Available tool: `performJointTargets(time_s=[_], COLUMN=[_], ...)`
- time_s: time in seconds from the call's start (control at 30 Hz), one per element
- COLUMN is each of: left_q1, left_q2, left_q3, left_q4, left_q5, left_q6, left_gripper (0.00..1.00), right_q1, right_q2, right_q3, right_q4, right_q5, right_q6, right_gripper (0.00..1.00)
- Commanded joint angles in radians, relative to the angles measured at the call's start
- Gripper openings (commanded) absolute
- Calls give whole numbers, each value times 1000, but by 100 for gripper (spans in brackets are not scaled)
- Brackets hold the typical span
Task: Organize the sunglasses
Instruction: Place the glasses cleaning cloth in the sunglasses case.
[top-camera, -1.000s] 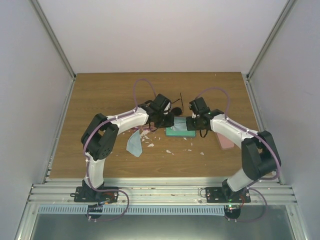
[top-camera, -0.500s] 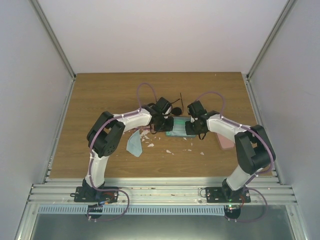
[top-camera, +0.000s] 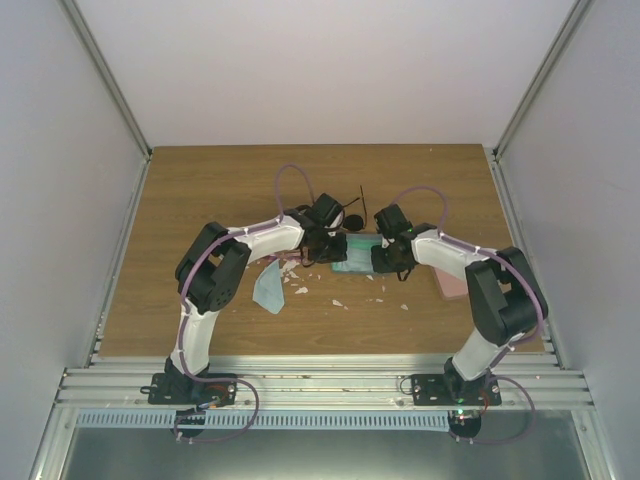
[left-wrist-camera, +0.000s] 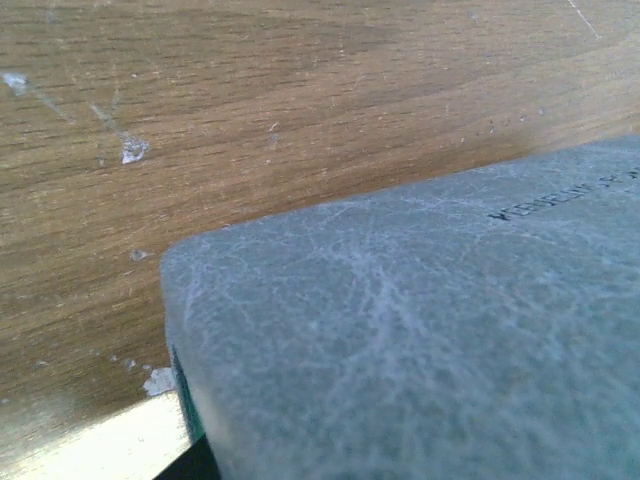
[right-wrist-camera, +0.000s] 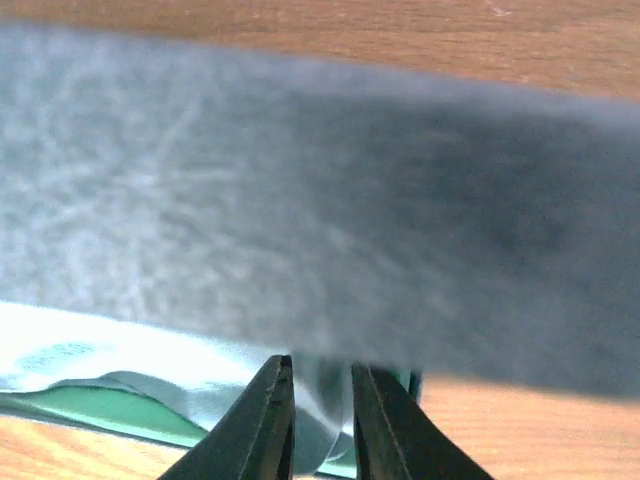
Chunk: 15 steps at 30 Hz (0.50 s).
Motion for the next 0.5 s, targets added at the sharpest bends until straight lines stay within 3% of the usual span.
performJointTargets(time_s=[0.0,0.07,0.17,0.33,0.47], left_q1=[5,5,5,3,0], left_q2=[-47,-65,-79,-67,-48], left_q3=[0,0,-4,-14,-24], left_q4=[-4,-6,-3,19,64], left_q5=[-14,-15,-22,5,55], left_q6=[5,4,-1,-10,-14], left_gripper=[23,23,20,3,2], right_q1=[-11,-10,-9,-8,-7], right_q2=[-80,-101,-105,-79,-59], right_q3=[-12,-8,-10,-27,-45], right_q4=[16,18,31,97,153], right_q5=[43,45,34,-63,-117], right_q6=[23,25,19,4,3], right_gripper=[23,28,28,18,15])
